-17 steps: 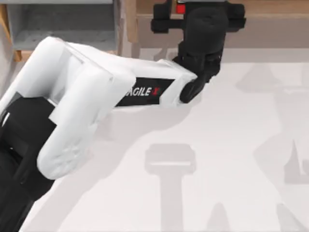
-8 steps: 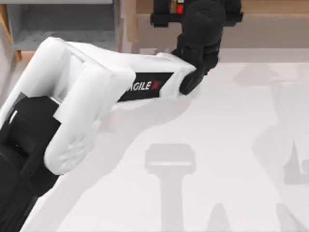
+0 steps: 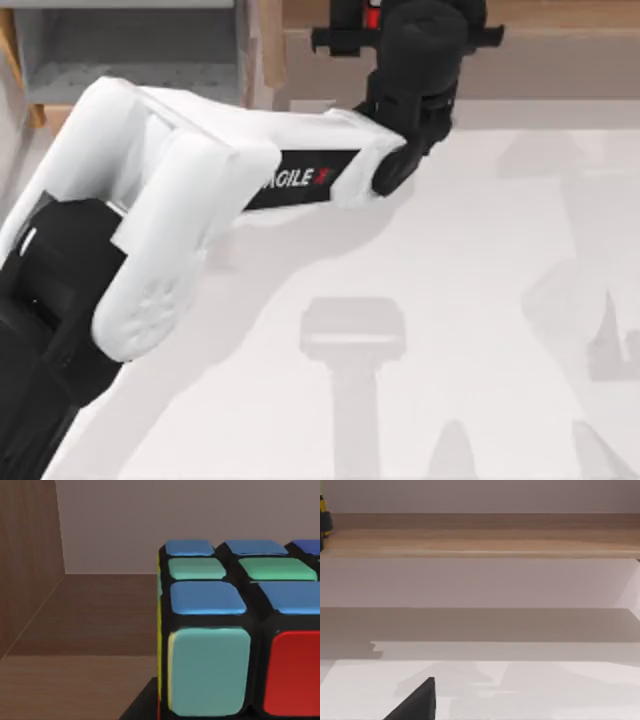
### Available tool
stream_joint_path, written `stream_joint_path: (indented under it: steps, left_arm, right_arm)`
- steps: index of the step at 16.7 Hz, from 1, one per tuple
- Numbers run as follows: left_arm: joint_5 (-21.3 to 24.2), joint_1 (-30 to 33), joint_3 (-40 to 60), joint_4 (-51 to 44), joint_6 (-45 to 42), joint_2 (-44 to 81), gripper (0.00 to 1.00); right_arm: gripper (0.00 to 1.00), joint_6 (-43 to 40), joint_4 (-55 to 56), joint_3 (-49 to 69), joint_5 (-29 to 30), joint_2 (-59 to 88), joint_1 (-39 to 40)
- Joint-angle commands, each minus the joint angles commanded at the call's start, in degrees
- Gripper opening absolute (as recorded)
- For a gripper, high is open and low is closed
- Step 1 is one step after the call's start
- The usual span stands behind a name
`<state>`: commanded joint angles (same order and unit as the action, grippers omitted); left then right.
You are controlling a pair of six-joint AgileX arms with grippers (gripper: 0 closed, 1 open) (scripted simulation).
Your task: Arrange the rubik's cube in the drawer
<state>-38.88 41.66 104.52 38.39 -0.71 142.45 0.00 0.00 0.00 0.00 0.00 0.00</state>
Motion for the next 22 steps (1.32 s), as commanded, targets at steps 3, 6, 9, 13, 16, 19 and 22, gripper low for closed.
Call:
stream_joint_path:
  steps: [3,6,9,13,16,19,22]
  left_arm:
    - [0.0,0.0,0.0,0.0,0.0,0.0,0.02]
    - [0.0,0.0,0.0,0.0,0.0,0.0,0.0]
    - [0.0,0.0,0.0,0.0,0.0,0.0,0.0]
    - [-0.08,0.3,-0.2,-0.03,-0.09,-0.35,0.0]
    - [-0.71,0.89,-2.48,-0.15,-0.14,-2.8,0.0]
    - [-1.36,1.52,-4.78,-0.25,-0.18,-5.25,0.0]
    - [-1.48,1.63,-4.93,-0.25,-0.19,-5.41,0.0]
  right_arm:
    - [1.0,0.0,0.0,0.0,0.0,0.0,0.0]
    - [1.0,0.0,0.0,0.0,0.0,0.0,0.0]
    - [1.0,0.0,0.0,0.0,0.0,0.0,0.0]
    - [1.0,0.0,0.0,0.0,0.0,0.0,0.0]
    - [1.0,0.0,0.0,0.0,0.0,0.0,0.0]
    - [1.0,0.0,0.0,0.0,0.0,0.0,0.0]
    - [1.0,0.0,0.0,0.0,0.0,0.0,0.0]
